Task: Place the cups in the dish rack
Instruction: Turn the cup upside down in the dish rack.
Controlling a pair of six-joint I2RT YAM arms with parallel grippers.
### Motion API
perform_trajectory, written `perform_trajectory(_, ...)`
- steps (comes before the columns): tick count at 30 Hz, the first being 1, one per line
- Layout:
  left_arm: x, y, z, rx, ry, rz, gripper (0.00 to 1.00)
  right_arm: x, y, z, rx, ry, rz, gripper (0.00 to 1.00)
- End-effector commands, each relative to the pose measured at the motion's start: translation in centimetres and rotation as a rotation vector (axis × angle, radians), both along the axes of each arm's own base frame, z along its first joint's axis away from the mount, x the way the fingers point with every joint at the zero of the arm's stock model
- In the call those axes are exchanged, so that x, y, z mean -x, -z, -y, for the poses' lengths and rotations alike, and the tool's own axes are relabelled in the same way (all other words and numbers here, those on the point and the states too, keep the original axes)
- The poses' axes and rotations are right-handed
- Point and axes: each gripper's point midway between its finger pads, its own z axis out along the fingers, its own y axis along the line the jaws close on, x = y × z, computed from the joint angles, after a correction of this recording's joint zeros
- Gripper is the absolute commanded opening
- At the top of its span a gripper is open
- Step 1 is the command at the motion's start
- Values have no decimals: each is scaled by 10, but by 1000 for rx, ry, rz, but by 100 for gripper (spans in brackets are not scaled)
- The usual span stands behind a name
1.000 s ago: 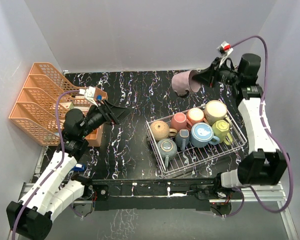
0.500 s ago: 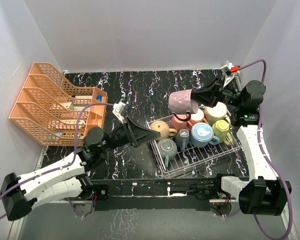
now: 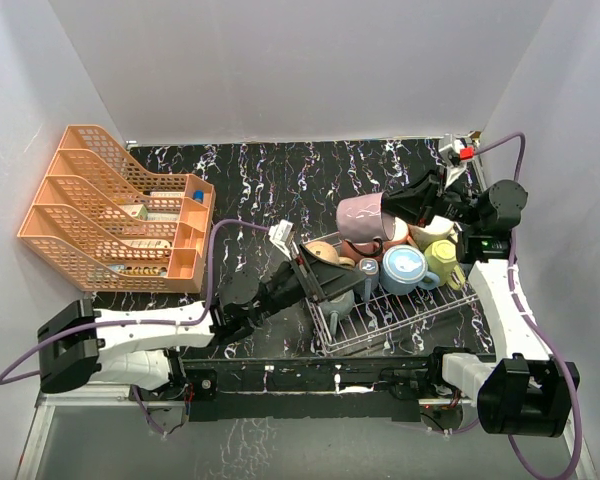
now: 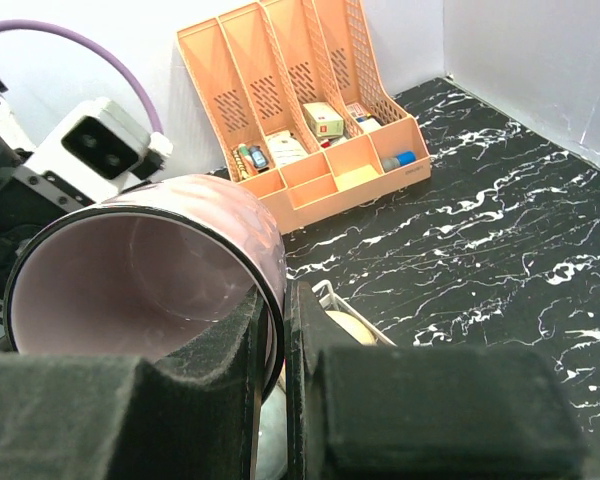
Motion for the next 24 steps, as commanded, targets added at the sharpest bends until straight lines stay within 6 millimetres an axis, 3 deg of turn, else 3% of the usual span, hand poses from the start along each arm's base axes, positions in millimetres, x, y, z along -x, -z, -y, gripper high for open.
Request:
perform_trajectory(1, -17, -51, -7, 234, -80, -62, 96, 16, -27, -1, -13, -5, 146, 8)
perform_trajectory(11, -40, -61, 11, 295, -129, -166, 84, 24, -28, -3, -21, -22, 172, 8)
perform_trajectory(18, -42, -65, 28, 326, -97, -174, 71, 28, -31, -3, -28, -30, 179, 8)
perform_trajectory(24, -44, -70, 29, 346, -102, -160, 61, 31, -32, -4, -30, -40, 184, 8)
